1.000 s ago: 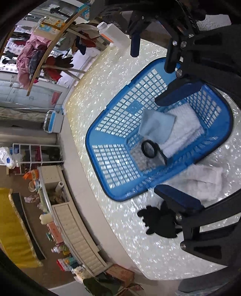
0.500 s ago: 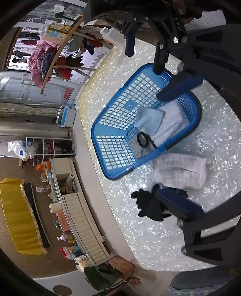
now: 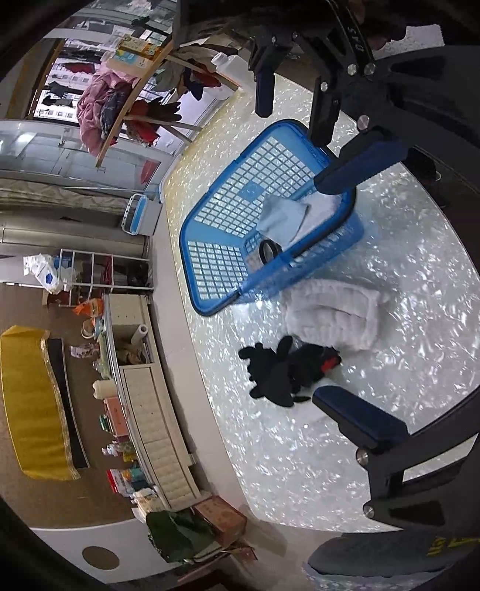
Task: Organize soft objects
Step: 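Withdraw both tools from the basket toward the white quilted pad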
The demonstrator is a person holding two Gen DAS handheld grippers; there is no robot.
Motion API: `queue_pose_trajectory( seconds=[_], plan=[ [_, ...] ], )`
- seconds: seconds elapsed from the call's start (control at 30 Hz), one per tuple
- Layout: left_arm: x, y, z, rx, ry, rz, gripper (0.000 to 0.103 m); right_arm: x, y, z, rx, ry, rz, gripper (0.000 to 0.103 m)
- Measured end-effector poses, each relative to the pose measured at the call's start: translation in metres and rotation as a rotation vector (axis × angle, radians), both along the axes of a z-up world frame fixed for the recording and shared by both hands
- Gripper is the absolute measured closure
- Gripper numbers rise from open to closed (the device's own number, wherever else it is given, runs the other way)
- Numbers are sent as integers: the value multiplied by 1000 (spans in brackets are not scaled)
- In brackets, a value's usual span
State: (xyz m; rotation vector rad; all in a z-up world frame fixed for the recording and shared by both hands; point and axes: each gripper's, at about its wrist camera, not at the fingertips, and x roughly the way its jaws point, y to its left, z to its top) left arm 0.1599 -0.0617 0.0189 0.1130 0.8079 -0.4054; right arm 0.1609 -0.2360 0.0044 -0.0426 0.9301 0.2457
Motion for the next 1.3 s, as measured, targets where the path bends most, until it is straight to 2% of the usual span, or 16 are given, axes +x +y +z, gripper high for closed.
queue_pose_trajectory(
  seconds=[0.07, 0.2, 0.5, 0.7, 0.97, 1.3],
  plan=[
    [-3, 8, 0, -4, 2, 10, 0, 0, 7, -1, 45, 17, 39, 0],
    [-11, 24, 0, 1, 4, 24, 0, 2, 20, -5, 43, 29, 54, 0],
    [-21, 54, -9, 13, 28, 66, 0, 0, 67, -5, -40, 6, 102, 0],
    [-28, 77, -16, 11, 43, 98, 0, 2, 97, -9, -56, 4, 146, 0],
    [-34, 113, -30, -13, 74, 149, 0, 5, 137, -24, -66, 21, 231, 0],
    [-34, 148, -53, -37, 121, 196, 0, 14, 181, -44, -114, 56, 276, 0]
  ],
)
